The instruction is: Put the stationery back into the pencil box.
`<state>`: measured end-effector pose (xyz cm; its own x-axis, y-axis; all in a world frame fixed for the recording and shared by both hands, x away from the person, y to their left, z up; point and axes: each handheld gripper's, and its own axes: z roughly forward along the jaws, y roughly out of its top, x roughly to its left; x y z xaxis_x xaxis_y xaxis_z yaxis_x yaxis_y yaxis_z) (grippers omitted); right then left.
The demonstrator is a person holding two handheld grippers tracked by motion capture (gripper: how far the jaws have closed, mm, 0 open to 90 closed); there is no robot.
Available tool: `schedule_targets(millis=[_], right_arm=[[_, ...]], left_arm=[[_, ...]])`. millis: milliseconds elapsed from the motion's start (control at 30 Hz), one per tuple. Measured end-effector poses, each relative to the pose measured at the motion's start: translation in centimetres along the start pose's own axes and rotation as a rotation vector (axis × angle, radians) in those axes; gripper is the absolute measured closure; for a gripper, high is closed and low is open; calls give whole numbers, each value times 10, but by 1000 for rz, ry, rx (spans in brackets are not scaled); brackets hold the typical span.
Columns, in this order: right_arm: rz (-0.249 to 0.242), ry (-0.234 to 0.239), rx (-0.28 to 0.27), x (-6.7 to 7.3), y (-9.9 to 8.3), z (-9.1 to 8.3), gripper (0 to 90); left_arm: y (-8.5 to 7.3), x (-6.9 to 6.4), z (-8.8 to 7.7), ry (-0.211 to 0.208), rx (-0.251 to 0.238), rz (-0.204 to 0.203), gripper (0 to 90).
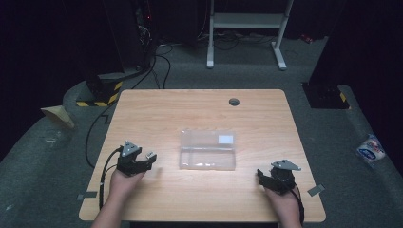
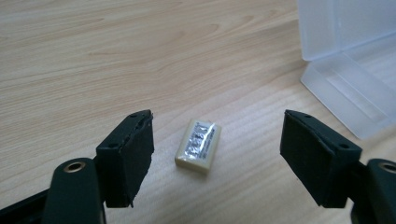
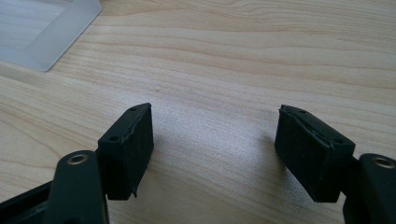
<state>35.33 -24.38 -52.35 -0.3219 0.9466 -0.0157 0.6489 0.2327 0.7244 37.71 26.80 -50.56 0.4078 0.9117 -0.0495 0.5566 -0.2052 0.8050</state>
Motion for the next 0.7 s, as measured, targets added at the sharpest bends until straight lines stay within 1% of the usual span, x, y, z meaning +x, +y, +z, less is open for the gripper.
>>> schedule_targets(millis=[33, 67, 133, 200, 267, 300, 367, 400, 433, 500, 533, 567, 600, 633, 667, 700], right_arm=[[-4, 2, -1, 0, 0, 0, 276], [-4, 3, -1, 0, 0, 0, 276], [-4, 3, -3, 0, 0, 0, 276], [-4, 3, -3, 0, 0, 0, 277], [-4, 3, -3, 0, 0, 0, 277], [-4, 3, -3, 0, 0, 0, 277], [-4, 3, -3, 0, 0, 0, 277], [-4, 3, -3, 0, 0, 0, 278], [-4, 3, -3, 0, 0, 0, 278], [-5, 2, -4, 0, 0, 0, 278], [-5, 3, -4, 0, 0, 0, 278], [-5, 3, -4, 0, 0, 0, 278], [-4, 2, -3, 0, 0, 0, 279], [-4, 2, -3, 0, 0, 0, 279], [-3, 1, -3, 0, 0, 0, 281], [-3, 2, -3, 0, 0, 0, 283]], left_arm=[[0, 0, 2, 3, 1, 3, 264], [-1, -1, 4, 13, 7, 18, 265], [-2, 0, 8, 25, 18, 25, 282], [-2, 1, 9, 29, 22, 21, 287], [-3, 2, 11, 15, 21, 19, 299], [-3, 3, 11, 12, 25, 25, 313], [-4, 3, 11, 14, 29, 21, 334], [-3, 3, 11, 20, 33, 17, 359], [-3, 3, 12, 21, 29, 12, 359], [-3, 4, 12, 17, 24, 4, 392], [-4, 4, 13, 17, 31, 17, 411], [-4, 4, 13, 17, 31, 17, 427], [-5, 4, 14, 22, 35, 26, 453], [-5, 4, 14, 22, 35, 26, 482], [-5, 3, 14, 26, 36, 28, 482], [-5, 3, 14, 23, 33, 29, 505]])
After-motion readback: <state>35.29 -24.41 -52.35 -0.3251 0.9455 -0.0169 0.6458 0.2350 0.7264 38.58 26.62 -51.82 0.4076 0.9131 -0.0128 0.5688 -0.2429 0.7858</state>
